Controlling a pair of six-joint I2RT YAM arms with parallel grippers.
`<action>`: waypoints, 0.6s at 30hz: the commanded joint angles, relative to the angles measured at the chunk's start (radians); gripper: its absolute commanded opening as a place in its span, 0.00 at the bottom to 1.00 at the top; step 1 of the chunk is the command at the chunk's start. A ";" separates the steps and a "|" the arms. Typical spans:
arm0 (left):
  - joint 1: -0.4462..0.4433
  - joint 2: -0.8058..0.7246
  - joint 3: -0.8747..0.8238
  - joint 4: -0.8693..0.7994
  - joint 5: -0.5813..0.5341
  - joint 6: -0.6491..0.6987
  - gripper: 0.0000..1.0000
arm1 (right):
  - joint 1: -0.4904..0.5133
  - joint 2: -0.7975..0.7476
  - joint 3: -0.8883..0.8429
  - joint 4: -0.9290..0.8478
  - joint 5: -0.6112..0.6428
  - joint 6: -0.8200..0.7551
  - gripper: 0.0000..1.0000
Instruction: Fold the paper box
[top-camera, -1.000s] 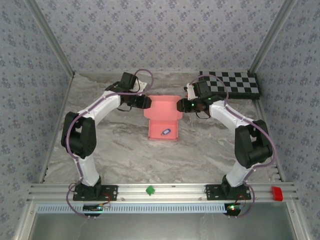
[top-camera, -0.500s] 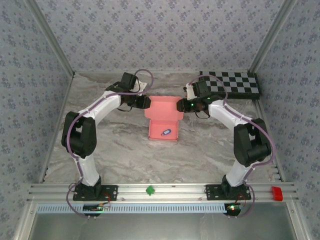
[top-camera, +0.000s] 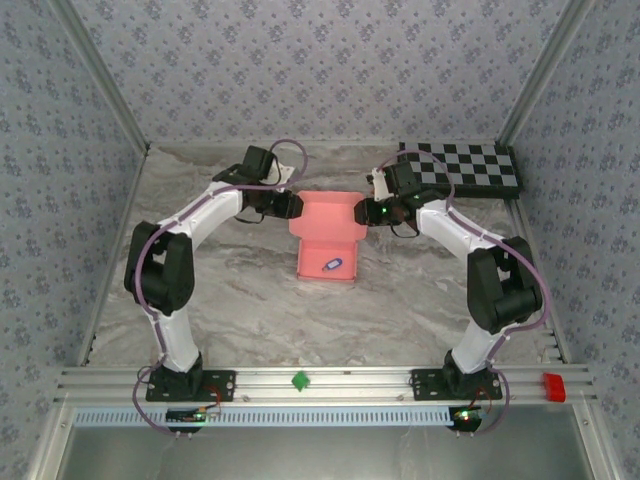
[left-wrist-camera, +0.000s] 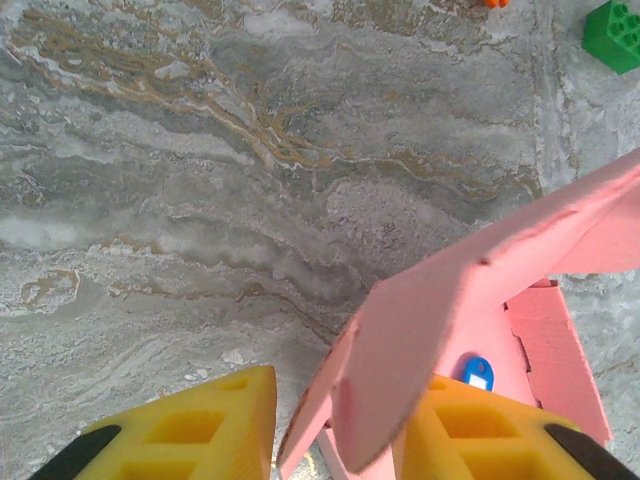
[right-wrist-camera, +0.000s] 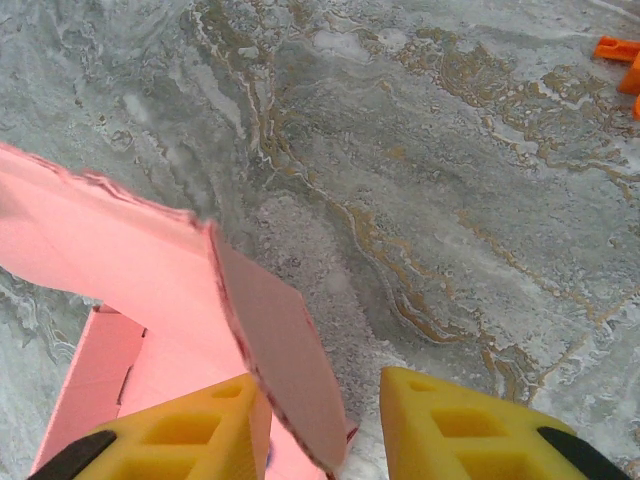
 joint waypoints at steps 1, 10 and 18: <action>0.004 0.016 0.019 0.005 0.018 -0.003 0.33 | 0.007 0.005 0.037 -0.036 0.030 -0.020 0.35; 0.004 0.016 0.030 0.005 0.018 -0.010 0.27 | 0.017 0.007 0.045 -0.039 0.040 -0.020 0.30; 0.003 0.012 0.042 0.008 0.019 -0.018 0.11 | 0.032 0.006 0.056 -0.036 0.064 -0.017 0.19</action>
